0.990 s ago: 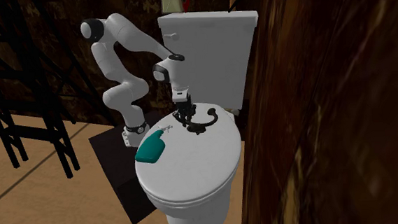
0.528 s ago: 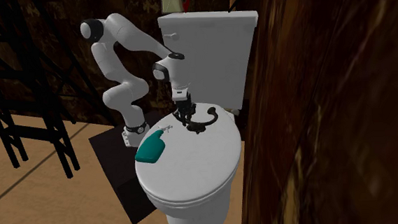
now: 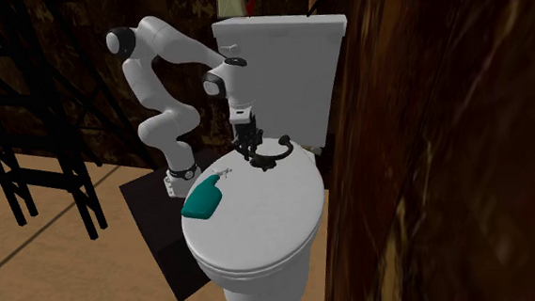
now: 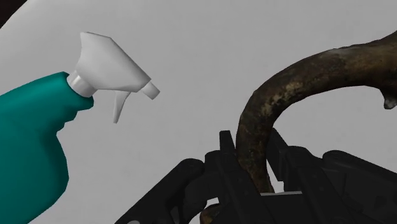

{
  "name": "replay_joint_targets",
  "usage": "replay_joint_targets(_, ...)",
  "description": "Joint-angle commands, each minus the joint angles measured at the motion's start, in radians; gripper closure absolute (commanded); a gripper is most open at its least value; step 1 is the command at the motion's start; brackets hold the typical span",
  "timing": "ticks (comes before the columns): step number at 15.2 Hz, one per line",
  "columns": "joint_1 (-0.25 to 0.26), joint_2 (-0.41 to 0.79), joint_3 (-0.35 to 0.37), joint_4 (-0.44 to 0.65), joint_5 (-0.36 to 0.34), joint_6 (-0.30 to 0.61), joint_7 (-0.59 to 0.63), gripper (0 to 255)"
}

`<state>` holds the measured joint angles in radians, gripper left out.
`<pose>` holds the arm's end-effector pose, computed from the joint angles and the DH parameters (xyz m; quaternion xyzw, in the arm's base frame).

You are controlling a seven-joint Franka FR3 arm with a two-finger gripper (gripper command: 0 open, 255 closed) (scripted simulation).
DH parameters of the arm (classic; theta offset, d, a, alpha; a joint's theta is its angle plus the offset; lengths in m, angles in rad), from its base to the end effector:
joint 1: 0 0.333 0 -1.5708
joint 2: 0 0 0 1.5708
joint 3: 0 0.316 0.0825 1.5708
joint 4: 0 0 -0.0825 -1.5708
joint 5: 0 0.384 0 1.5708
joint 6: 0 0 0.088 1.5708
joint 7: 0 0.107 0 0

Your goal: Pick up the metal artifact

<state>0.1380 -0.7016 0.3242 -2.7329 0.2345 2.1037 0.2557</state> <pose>0.3019 0.1555 0.4186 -0.9995 -0.0123 -0.0276 0.0081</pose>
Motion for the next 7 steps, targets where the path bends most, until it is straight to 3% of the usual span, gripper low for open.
replay_joint_targets(1, 0.000, -0.014, -0.004, 0.019, -0.003, -0.033, 0.002, 255)
replay_joint_targets(7, -0.003, -0.033, -0.016, 0.064, -0.013, -0.096, 0.004, 255)
